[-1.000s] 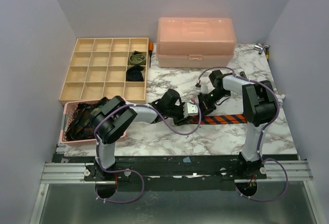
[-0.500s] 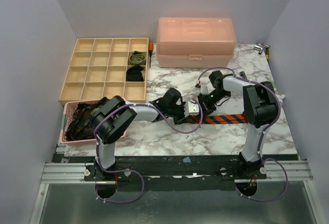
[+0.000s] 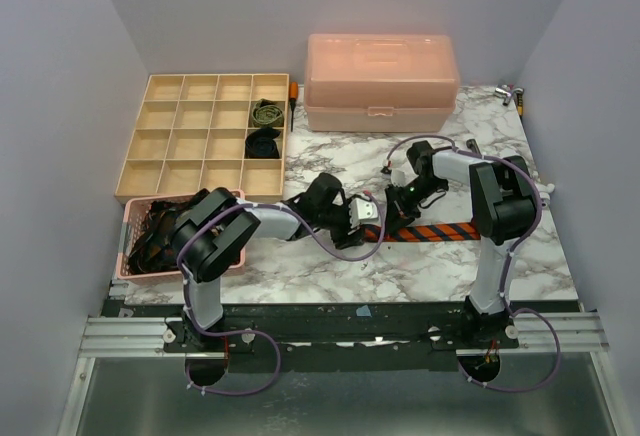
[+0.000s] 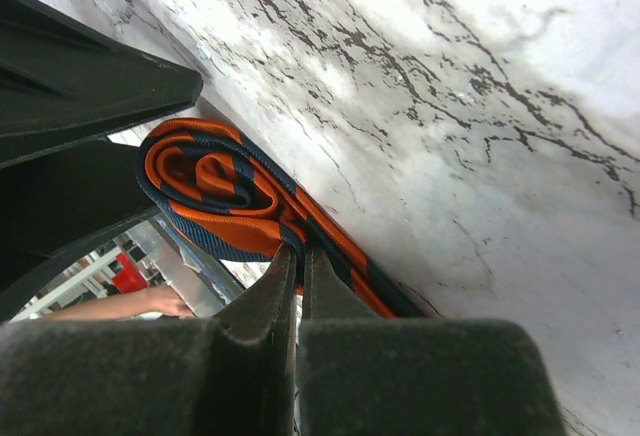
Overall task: Roll the ties
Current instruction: Roll the tie at the center of the board.
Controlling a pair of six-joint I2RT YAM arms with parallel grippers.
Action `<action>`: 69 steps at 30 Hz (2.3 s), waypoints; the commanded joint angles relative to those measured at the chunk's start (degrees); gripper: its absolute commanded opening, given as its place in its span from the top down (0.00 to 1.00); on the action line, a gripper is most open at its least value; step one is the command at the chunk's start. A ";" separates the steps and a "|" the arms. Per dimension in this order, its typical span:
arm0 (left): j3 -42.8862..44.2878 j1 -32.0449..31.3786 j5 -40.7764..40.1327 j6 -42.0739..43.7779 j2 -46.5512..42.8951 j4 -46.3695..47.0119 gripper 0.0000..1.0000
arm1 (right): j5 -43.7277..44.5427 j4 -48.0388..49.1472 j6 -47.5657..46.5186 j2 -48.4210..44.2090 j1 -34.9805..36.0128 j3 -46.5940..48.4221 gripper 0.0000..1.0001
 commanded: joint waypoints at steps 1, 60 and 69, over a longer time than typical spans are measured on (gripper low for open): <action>0.94 -0.07 3.57 0.45 2.48 0.59 0.43 | 12.20 5.61 -2.14 4.20 0.50 -3.22 1.00; 11.94 -6.13 -13.25 7.13 14.04 -20.07 0.79 | 1.33 -4.26 -3.45 -3.33 -2.47 1.05 0.58; 13.04 -6.60 -14.03 7.12 14.52 -21.84 0.79 | -4.83 -9.73 -4.83 -6.30 -3.30 2.75 0.51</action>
